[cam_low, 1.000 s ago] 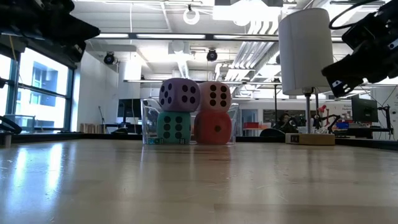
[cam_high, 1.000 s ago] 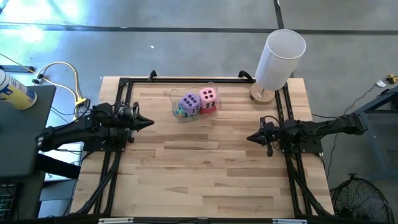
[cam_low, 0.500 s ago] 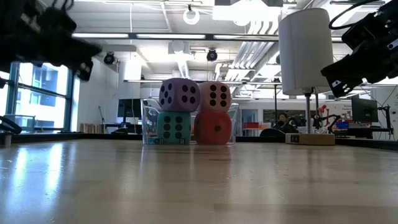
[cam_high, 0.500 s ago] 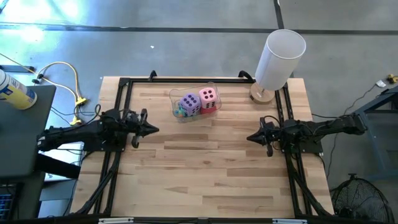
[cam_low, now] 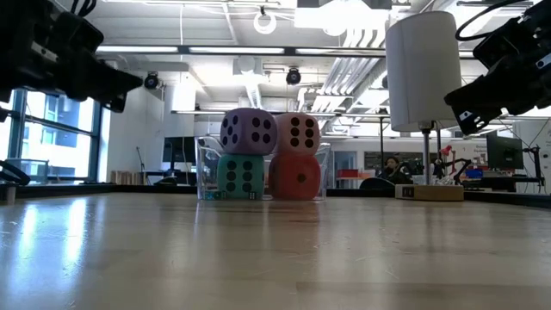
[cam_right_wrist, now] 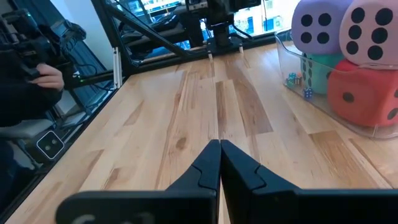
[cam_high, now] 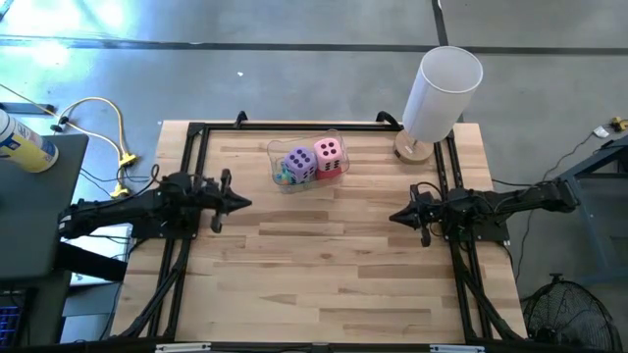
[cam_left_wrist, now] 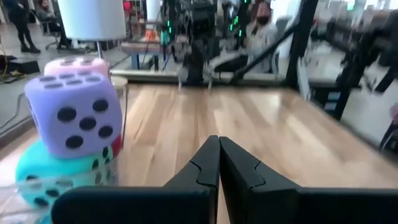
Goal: Pick & Place Dice
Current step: Return to Home Position
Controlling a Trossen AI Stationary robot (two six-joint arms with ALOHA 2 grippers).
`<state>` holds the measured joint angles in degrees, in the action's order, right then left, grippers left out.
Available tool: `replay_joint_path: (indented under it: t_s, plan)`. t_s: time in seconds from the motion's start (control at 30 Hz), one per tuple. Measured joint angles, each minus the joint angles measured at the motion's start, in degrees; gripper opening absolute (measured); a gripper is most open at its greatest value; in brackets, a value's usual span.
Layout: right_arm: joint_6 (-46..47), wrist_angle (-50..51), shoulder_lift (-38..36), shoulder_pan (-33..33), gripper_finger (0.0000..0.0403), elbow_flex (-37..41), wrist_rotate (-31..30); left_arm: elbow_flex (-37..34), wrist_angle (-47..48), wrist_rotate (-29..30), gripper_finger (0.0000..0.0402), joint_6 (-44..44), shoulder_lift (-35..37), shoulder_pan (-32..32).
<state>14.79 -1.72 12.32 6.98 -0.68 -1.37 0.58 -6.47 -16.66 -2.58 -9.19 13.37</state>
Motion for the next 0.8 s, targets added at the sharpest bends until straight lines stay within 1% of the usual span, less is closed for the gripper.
replay_joint_path:
  t_s: [0.13,0.4,0.57,0.8]
  plan:
    - [0.0,0.0,0.0,0.0,0.0002,0.0,0.0,0.0,3.5,0.5,0.0003,3.0,0.0,0.0]
    - [0.0,-0.1,0.0,0.0,0.0002,0.0,0.0,-0.1,3.6,0.5,0.0003,1.7,0.0,0.0]
    - [0.0,-0.1,0.0,0.0,0.0002,0.0,0.0,-0.1,3.5,0.5,0.0003,3.2,0.0,0.0]
    - [0.0,-0.1,0.0,0.0,0.0002,0.0,0.0,-0.1,3.7,2.0,0.0003,-2.3,0.0,0.0]
